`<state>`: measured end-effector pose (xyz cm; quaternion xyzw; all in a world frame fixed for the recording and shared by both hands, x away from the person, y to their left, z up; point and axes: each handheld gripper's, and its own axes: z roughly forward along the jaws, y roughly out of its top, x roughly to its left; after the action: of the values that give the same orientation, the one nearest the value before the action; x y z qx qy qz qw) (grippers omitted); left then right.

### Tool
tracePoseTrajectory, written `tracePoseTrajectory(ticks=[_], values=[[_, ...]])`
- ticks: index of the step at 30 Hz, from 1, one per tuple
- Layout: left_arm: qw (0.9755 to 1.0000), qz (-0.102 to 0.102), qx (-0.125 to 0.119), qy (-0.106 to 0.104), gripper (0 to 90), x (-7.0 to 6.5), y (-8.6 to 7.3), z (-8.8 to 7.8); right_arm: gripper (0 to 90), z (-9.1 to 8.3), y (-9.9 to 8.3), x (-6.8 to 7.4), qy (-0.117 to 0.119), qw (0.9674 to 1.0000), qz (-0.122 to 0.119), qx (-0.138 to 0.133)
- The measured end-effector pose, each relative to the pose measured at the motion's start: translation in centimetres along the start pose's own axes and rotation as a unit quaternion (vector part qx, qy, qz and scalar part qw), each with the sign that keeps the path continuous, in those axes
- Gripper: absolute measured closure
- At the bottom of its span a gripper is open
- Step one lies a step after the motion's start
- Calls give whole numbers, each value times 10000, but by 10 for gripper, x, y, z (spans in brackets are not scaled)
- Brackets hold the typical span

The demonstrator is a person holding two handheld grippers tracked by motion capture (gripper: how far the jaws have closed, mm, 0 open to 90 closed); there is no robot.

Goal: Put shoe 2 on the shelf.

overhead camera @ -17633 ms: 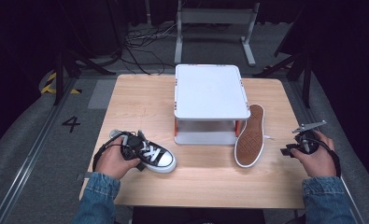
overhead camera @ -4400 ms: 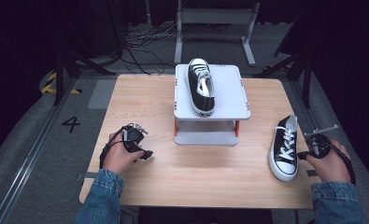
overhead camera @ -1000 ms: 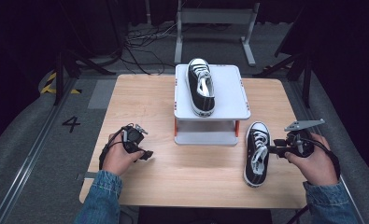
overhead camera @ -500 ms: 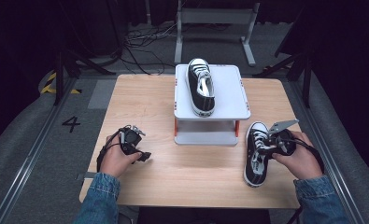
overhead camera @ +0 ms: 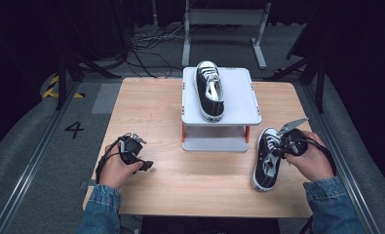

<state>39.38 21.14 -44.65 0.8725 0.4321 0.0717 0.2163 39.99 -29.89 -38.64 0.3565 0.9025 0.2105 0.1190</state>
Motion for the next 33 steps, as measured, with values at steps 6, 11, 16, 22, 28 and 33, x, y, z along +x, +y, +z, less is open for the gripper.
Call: tracePoseTrajectory(ticks=[6,11,16,22,28,33], values=[[10000,-8,-23,18,270,2,-2,-1,784,-11,9,-11,41,9998,-35,165],[10000,-19,-41,-13,270,2,-1,-1,786,-25,16,-19,135,9998,-32,172],[10000,20,-41,-22,270,2,-1,-1,786,-42,27,-28,250,9994,-84,214],[10000,-44,-61,2,271,3,-5,-3,785,-70,45,-38,130,9993,-292,206],[9999,-136,-71,57,272,4,-14,-7,785,-91,66,-44,-69,9979,-612,195],[9998,-197,-54,81,272,5,-21,-9,785,-113,83,-49,-238,9969,-753,41]])
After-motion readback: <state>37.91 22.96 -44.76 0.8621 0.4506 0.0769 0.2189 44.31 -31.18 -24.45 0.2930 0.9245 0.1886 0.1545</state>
